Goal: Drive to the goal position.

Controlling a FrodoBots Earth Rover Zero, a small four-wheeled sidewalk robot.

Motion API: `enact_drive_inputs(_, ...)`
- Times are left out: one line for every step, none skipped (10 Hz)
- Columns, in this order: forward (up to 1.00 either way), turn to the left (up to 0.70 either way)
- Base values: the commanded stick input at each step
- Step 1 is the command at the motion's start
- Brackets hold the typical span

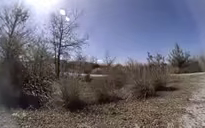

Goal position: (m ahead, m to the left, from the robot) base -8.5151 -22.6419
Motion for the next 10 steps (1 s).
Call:
enact_drive_inputs(0.00, -0.70)
enact_drive_inputs(0.00, -0.70)
enact_drive_inputs(0.00, -0.70)
enact_drive_inputs(0.00, -0.70)
enact_drive_inputs(0.00, -0.70)
enact_drive_inputs(0.00, -0.70)
enact_drive_inputs(0.05, -0.67)
enact_drive_inputs(0.39, -0.45)
enact_drive_inputs(0.63, -0.32)
enact_drive_inputs(0.68, -0.34)
